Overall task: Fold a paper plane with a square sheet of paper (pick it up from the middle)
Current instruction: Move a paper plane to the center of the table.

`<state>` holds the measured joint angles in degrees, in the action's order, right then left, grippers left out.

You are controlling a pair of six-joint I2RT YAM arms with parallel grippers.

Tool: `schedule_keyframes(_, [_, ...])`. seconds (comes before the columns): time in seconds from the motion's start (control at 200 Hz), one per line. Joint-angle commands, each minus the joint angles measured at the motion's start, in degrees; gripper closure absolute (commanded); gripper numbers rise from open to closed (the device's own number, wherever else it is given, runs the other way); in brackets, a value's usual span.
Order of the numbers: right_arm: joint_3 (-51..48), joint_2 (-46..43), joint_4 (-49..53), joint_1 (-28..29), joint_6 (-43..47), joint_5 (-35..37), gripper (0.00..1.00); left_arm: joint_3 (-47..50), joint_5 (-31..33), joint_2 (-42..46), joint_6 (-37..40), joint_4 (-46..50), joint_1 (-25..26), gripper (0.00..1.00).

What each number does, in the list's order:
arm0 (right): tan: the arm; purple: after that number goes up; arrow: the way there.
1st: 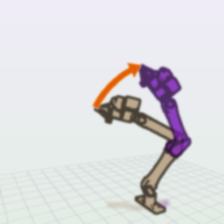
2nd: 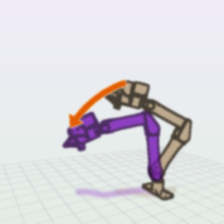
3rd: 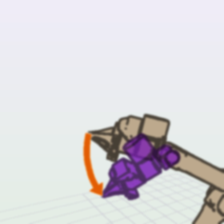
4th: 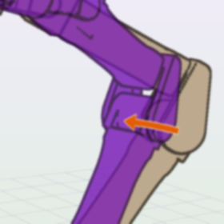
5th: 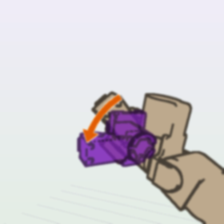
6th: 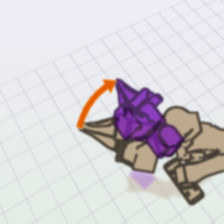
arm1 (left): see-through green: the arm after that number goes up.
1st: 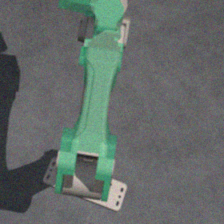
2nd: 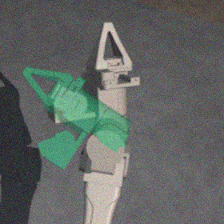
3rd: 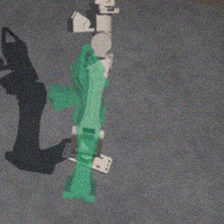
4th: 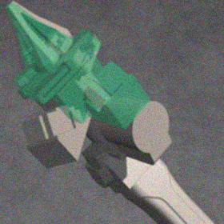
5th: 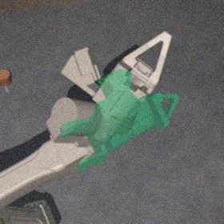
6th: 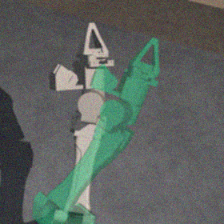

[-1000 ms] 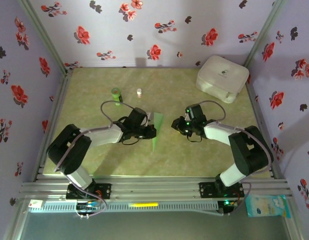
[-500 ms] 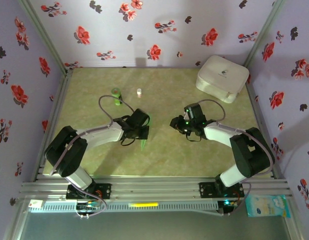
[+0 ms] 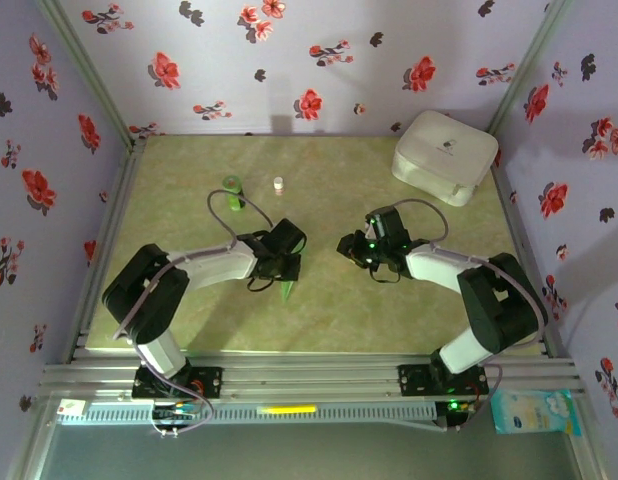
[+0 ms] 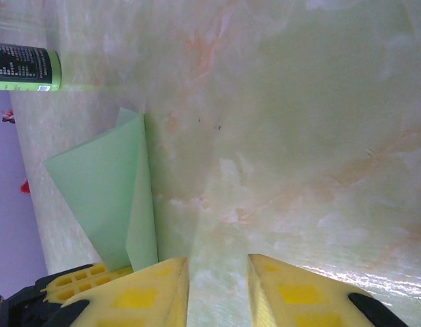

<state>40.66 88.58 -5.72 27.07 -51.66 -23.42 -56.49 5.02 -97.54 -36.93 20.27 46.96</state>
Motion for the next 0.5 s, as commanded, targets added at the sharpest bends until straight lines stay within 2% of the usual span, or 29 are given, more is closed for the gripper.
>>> schedule_keyframes(0.0, [1.34,1.06,-0.35,0.44,-0.55,-0.9,0.72,-1.52,1.4,-1.29,-0.76,2.15,0.61,0.93])
schedule_keyframes(0.495, [0.82,1.37,-0.26,0.44,-0.53,0.07,0.71,-3.72,1.18,-3.36,0.02,4.33,1.03,0.88])
